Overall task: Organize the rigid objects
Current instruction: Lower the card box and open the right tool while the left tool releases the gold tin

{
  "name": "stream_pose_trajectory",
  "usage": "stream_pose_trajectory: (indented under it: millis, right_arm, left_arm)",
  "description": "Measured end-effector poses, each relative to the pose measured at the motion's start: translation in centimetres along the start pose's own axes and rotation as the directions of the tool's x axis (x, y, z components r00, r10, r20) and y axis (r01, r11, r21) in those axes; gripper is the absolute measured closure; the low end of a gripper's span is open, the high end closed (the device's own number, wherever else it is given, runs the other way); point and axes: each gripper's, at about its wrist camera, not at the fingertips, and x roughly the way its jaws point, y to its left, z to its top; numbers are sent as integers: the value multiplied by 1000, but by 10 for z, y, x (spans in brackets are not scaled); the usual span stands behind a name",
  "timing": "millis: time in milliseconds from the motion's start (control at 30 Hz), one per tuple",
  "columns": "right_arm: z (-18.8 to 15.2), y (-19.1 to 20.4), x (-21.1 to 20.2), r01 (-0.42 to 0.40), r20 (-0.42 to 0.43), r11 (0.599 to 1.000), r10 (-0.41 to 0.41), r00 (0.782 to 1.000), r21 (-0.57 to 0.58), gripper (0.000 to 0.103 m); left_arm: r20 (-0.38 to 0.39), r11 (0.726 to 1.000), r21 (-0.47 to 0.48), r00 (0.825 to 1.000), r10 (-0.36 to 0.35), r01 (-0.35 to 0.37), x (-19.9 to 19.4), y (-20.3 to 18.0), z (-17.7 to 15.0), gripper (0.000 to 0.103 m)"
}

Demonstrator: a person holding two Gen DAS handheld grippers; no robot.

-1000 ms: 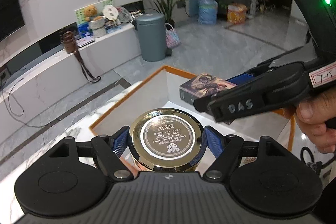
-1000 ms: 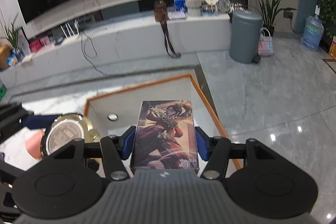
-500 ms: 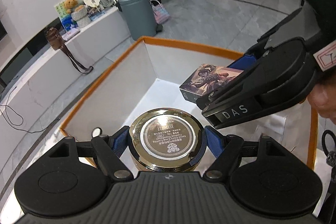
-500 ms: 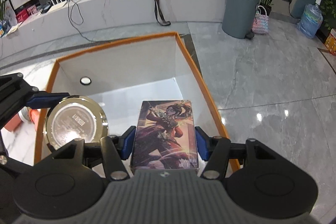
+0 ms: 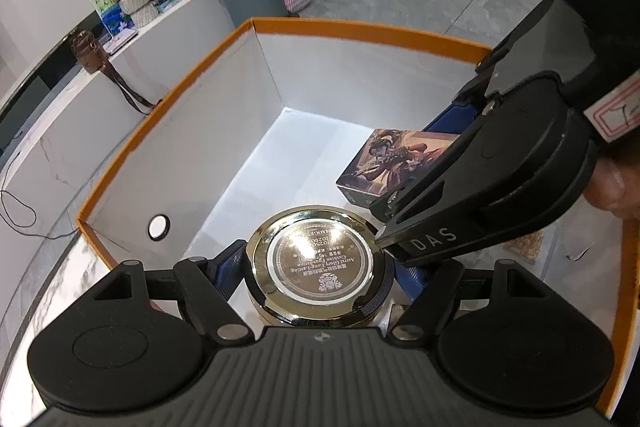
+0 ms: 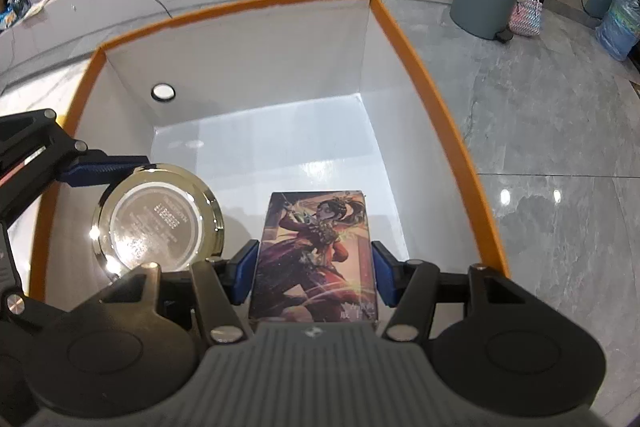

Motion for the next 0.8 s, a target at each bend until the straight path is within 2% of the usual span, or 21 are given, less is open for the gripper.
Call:
stream_pose_trajectory:
  millis: [200,467,633,800]
  right_arm:
    - [1,1,7,7,-26,1000,-7,1000,-12,45]
    - [4,8,17,22,-68,999,-24,997,-36,45]
    - [3,7,21,22,-88,999,-25,996,-33,45]
    - [5,5,19,24,-80,1000,-26,996,-18,38]
  left_arm:
    - [-19,1000,8,1000,-7,7,6,0,1,15]
    - [-83,997,71,996,11,-5,13,-8,2,15]
    - [-109,996,83,994,-4,13,16,-8,2,14]
    - [-114,997,73,993,-26,34,16,-4,1,11]
